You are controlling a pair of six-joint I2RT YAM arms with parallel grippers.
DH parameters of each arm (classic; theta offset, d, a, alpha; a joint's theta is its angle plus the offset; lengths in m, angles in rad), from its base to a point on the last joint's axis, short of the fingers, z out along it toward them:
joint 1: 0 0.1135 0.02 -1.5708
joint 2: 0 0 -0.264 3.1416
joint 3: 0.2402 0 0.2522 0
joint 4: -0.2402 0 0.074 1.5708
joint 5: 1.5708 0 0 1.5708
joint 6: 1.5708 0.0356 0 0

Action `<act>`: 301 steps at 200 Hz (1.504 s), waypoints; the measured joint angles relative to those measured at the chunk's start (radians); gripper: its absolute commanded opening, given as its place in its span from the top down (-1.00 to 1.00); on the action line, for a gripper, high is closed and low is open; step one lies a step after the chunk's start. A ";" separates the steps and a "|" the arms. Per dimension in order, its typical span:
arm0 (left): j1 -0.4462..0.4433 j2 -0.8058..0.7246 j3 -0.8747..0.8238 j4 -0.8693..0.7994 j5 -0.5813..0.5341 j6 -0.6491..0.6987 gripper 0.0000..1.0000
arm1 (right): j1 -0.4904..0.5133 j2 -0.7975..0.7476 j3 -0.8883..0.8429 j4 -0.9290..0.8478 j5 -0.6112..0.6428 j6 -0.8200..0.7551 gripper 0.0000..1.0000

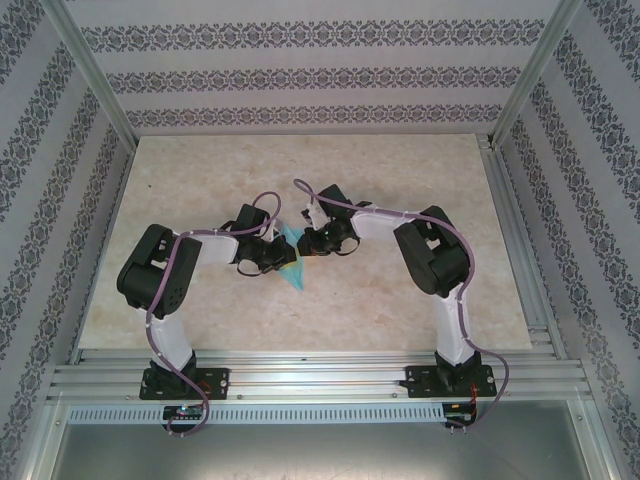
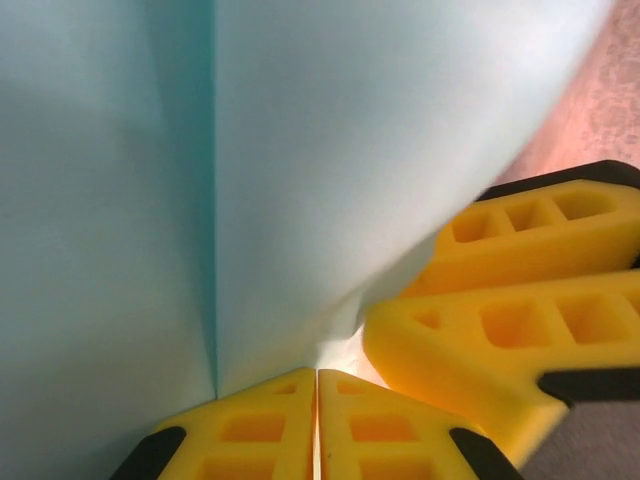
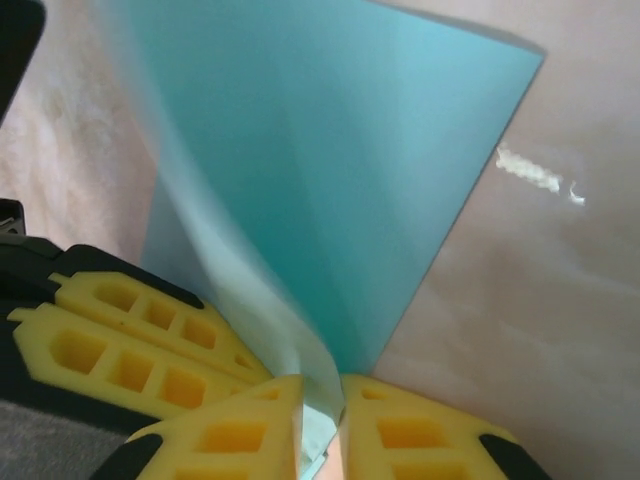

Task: Fold a paper plane with a square sheet of paper (fold left side to right side)
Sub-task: Fourth fold the wing at the center of the table.

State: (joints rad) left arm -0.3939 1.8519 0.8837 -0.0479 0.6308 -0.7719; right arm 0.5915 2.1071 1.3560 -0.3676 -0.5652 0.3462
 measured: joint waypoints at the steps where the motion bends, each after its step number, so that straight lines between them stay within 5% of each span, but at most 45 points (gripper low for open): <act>1: 0.000 0.000 0.000 0.000 0.000 0.000 0.82 | 0.000 -0.005 -0.004 0.000 0.005 0.002 0.55; 47: 0.000 0.002 0.001 0.000 0.000 0.000 0.82 | 0.012 -0.201 -0.160 0.003 0.046 0.019 0.74; 80: 0.000 0.002 0.001 0.000 0.000 0.000 0.82 | 0.109 -0.301 -0.320 0.123 0.044 0.101 0.75; 122: 0.000 0.002 0.003 -0.002 -0.001 0.004 0.82 | 0.207 -0.299 -0.376 0.225 0.045 0.191 0.76; 301: -0.001 0.006 0.016 -0.024 -0.004 0.009 0.82 | 0.198 -0.223 -0.344 0.225 0.089 0.184 0.74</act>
State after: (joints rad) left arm -0.3946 1.8576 0.8997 -0.0723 0.6270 -0.7628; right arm 0.7895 1.8843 1.0122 -0.1421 -0.4759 0.5301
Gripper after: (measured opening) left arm 0.090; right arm 0.129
